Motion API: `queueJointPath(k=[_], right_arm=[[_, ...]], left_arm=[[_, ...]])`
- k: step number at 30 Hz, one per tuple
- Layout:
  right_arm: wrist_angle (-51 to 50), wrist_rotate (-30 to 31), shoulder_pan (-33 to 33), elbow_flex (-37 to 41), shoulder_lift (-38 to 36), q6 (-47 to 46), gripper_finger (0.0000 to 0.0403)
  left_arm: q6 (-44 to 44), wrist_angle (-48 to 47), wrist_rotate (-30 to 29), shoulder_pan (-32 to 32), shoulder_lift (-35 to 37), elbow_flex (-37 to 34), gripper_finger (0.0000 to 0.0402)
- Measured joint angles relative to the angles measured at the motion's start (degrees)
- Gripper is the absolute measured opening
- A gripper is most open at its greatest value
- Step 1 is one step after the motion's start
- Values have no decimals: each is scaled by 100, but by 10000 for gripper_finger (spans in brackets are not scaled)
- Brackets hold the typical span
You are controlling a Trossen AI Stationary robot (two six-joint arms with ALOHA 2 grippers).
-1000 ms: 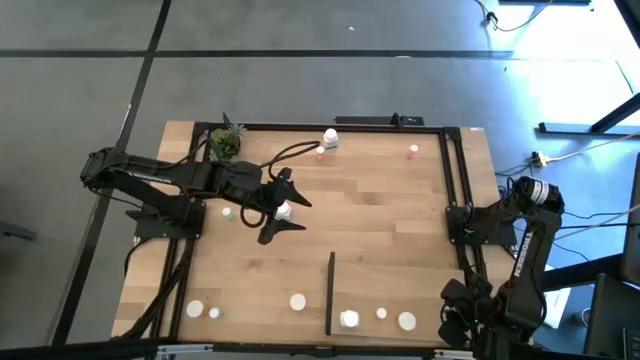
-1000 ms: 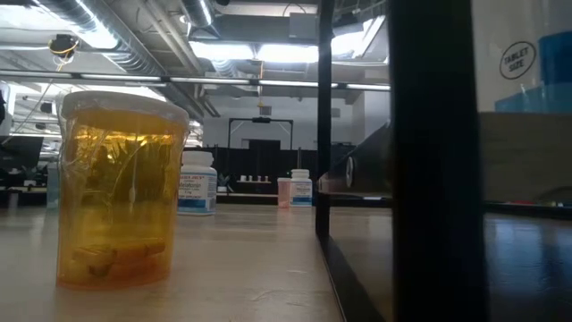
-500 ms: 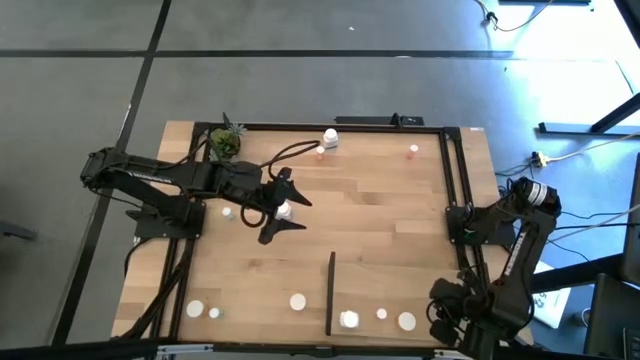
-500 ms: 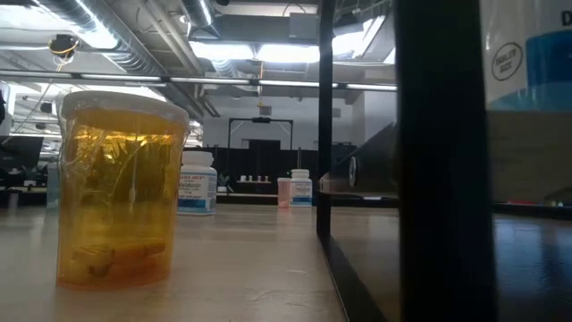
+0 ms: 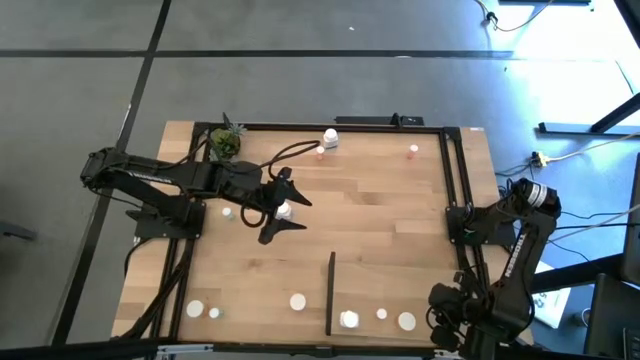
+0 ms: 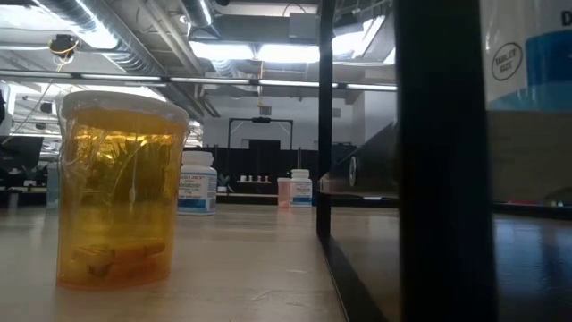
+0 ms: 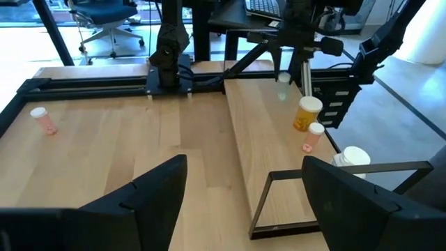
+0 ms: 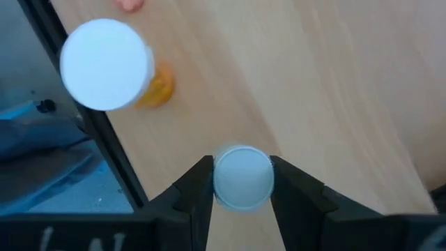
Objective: Pick and place medicine bottles onto shelf by color
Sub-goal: Put the top right blue pill bottle on the shelf
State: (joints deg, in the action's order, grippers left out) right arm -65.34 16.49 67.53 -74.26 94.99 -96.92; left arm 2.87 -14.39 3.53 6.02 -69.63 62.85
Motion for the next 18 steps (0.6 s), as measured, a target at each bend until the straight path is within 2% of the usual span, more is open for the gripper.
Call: queueJointPath(k=[2, 6, 18], right_arm=[[236, -16, 19, 0, 97, 182, 129], [358, -438, 19, -4, 284, 546, 129], [298, -433, 22, -13, 316, 596, 129]], left_arm=[[0, -11, -2, 0, 0, 0, 277], [0, -11, -4, 0, 0, 0, 277], [7, -9, -7, 0, 0, 0, 277]])
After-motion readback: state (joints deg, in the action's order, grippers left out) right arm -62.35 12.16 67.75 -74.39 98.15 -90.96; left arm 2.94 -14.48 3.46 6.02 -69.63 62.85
